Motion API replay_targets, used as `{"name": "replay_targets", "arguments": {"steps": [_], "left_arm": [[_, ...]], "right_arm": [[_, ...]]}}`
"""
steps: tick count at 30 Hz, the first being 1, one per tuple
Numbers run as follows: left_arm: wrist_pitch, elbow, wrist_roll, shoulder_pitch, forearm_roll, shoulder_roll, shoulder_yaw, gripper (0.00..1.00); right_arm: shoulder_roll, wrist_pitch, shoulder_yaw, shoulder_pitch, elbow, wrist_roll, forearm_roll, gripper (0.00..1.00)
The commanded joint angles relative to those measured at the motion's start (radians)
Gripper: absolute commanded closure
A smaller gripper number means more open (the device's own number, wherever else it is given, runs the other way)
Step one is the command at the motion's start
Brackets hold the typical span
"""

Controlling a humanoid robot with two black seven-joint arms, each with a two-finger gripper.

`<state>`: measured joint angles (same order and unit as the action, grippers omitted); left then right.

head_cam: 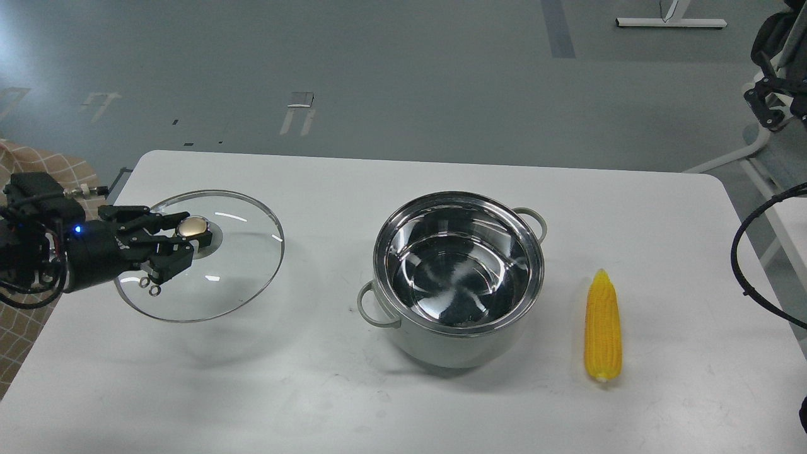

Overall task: Open pot and put corn in
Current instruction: 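Lift the glass lid off the pot and lower it onto the table, then release the lid and withdraw the left arm upward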

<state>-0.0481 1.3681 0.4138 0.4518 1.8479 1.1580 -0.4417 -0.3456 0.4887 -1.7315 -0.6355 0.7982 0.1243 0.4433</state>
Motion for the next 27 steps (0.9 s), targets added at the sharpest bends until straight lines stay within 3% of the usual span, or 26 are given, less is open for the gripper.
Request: {"name": "replay_targets", "arguments": {"steps": [1,7,11,19,21,22,23,27], "left_arm": [[-0.012,-0.093,0.002,-0.038,-0.018,-0.073,0.000,0.65],[-0.012,-0.133,0.000,-0.038,-0.042,-0.116,0.000,0.65],[-0.015,-0.135,0.000,-0.041,-0.042,-0.118,0.000,0.58],[-0.036,-0.199,0.000,-0.062,-0.042,-0.168,0.001,0.58],[-0.036,-0.207,0.000,-0.062,-0.044,-0.179,0.001,0.49],[-0.038,-0.207,0.000,-0.062,-0.044,-0.179,0.001,0.30],[-0.038,-0.207,0.002,-0.064,-0.044,-0.179,0.001,0.25],[-0.038,-0.205,0.006,-0.062,-0.044,-0.179,0.001,0.23]], "right_arm": [[-0.003,0.000,0.000,0.000,0.000,0.000,0.000,0.00],[-0.004,0.000,0.000,0.000,0.001,0.000,0.000,0.00],[-0.001,0.000,0.000,0.010,0.001,0.000,0.000,0.00],[0.002,0.000,0.004,0.014,0.001,0.000,0.000,0.00],[0.002,0.000,0.006,0.019,0.003,0.000,0.000,0.00],[0.002,0.000,0.006,0.020,0.003,0.000,0.000,0.00],[0.002,0.000,0.006,0.020,0.004,0.000,0.000,0.00],[0.002,0.000,0.007,0.043,0.041,0.000,0.000,0.00]]}}
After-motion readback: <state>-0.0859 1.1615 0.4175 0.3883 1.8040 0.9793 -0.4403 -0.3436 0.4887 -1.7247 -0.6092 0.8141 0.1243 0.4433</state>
